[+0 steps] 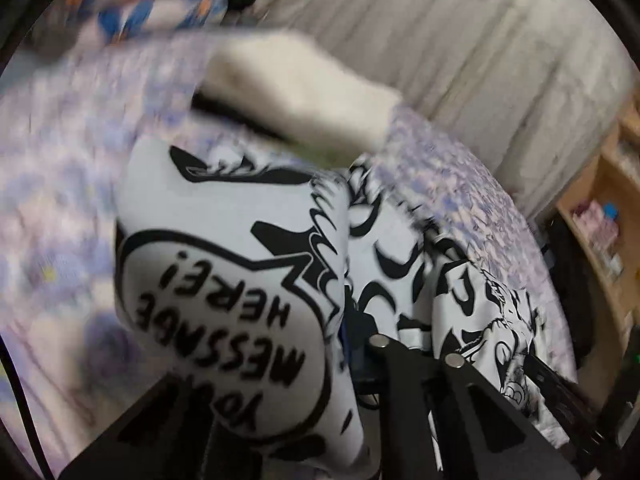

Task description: Fold large clothes

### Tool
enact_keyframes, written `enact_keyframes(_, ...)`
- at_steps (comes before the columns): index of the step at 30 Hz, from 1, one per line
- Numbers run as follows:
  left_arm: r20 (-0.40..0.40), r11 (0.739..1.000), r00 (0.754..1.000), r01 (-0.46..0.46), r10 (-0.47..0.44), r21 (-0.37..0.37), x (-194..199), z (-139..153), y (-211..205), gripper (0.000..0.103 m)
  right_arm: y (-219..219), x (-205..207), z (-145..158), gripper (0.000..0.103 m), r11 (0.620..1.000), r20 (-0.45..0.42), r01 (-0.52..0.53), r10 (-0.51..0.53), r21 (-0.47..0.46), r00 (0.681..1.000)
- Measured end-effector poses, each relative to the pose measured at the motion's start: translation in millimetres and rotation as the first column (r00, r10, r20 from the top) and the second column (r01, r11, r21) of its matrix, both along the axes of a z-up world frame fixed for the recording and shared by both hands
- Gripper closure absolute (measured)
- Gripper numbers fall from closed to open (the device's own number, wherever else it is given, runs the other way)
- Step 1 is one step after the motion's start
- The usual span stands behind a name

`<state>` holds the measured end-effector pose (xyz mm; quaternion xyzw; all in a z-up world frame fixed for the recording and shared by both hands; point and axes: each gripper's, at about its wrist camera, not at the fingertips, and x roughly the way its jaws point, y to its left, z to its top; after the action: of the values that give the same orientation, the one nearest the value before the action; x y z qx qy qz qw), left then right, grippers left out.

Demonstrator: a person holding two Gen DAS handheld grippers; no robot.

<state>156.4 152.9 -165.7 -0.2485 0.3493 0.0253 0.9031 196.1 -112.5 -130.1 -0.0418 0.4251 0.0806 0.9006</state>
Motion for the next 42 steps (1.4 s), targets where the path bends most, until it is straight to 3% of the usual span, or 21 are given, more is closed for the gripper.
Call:
enact_keyframes(3,0.111,0.992,0.992,0.043,-0.057,0.122,-5,39,-29,0.095,-2,10,-33,0.099,1.000,-0.095,-0.013,0.016,0.028,0.995)
enact_keyframes(9,0.238,0.946,0.945,0.153,-0.225,0.285,-12,97,-101,0.096,-24,2,-36,0.099,0.981,-0.122,0.000,0.024,0.193,0.992)
enact_keyframes(15,0.238,0.895,0.905,0.252,-0.353,0.369,-6,127,-179,0.096,-48,-10,-34,0.099,0.930,-0.181,-0.003,0.075,0.368,0.981)
enact_keyframes(18,0.227,0.862,0.884,0.293,-0.410,0.414,-6,136,-218,0.096,-84,-31,-25,0.099,0.852,-0.212,0.049,0.074,0.522,0.974)
enact_keyframes(20,0.227,0.842,0.863,0.326,-0.450,0.430,-10,139,-244,0.096,-110,-50,-15,0.099,0.832,-0.192,0.078,0.035,0.549,0.981)
enact_keyframes(22,0.220,0.822,0.843,0.364,-0.491,0.438,-9,140,-278,0.096,-146,-76,-3,0.099,0.840,-0.153,0.130,-0.056,0.526,0.987)
enact_keyframes(25,0.201,0.789,0.808,0.431,-0.553,0.438,-9,134,-335,0.095,-200,-108,10,0.099,0.853,-0.109,0.239,-0.213,0.465,0.971)
enact_keyframes(29,0.126,0.718,0.759,0.529,-0.639,0.452,-11,103,-414,0.095,-259,-140,16,0.099,0.841,-0.096,0.384,-0.378,0.381,0.921)
enact_keyframes(31,0.074,0.672,0.731,0.576,-0.678,0.465,-13,77,-446,0.095,-284,-154,14,0.099,0.824,-0.099,0.454,-0.449,0.340,0.888)
enact_keyframes(35,-0.118,0.543,0.681,0.665,-0.722,0.513,-18,8,-501,0.095,-313,-176,6,0.099,0.784,-0.125,0.506,-0.497,0.360,0.859)
enact_keyframes(37,-0.132,0.523,0.679,0.660,-0.722,0.540,-25,-4,-510,0.095,-317,-177,2,0.099,0.777,-0.140,0.507,-0.493,0.374,0.858)
enact_keyframes(42,-0.150,0.525,0.663,0.693,-0.734,0.494,-23,9,-499,0.093,-317,-171,3,0.099,0.780,-0.145,0.494,-0.477,0.385,0.867)
